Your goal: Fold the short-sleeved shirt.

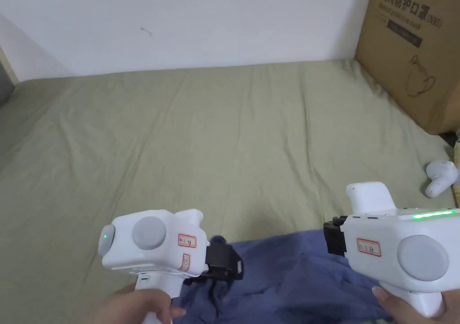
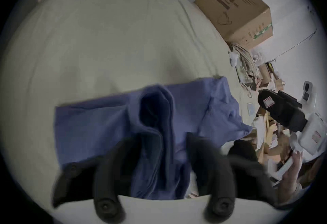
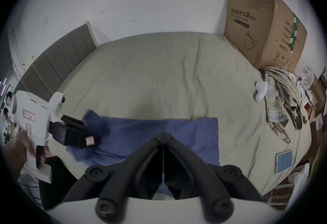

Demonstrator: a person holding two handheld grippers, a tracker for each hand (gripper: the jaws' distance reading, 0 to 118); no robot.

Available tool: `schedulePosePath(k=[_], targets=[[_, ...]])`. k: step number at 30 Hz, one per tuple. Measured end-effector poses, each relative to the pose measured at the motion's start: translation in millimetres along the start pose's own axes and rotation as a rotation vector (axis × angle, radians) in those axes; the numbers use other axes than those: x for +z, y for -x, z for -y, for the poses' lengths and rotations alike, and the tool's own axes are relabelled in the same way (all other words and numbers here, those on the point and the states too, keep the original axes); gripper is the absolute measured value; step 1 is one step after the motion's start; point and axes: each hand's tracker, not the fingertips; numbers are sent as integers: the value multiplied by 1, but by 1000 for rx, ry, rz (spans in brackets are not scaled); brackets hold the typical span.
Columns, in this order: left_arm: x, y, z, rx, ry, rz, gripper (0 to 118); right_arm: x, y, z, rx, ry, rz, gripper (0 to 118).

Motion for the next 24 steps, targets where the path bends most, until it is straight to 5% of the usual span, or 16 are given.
schedulePosePath(k=[2, 5, 8, 10, 12, 13, 18, 24], targets=[[4, -3, 6, 34, -43, 81, 107, 0, -4, 2, -10, 4, 2, 1], [29, 1, 10, 27, -163, 232, 107, -3, -10, 4, -28, 4, 4, 1], [58, 6, 14, 0, -231, 127, 109, -5, -12, 4, -45, 6, -3, 1], [74, 13, 16, -33, -256, 22, 90, -7, -11, 5, -48, 5, -7, 1], [82, 18, 18, -42, -280, -10, 22, -7, -10, 5, -48, 3, -11, 1], [81, 20, 18, -34, -272, -22, 2, -8, -10, 5, -48, 3, -14, 1], [46, 32, 23, 66, -151, 42, 3, -11, -9, 6, -47, 4, -17, 1], [-27, 14, 30, 30, 47, 45, 3, -15, -12, 6, -45, 17, -11, 1]])
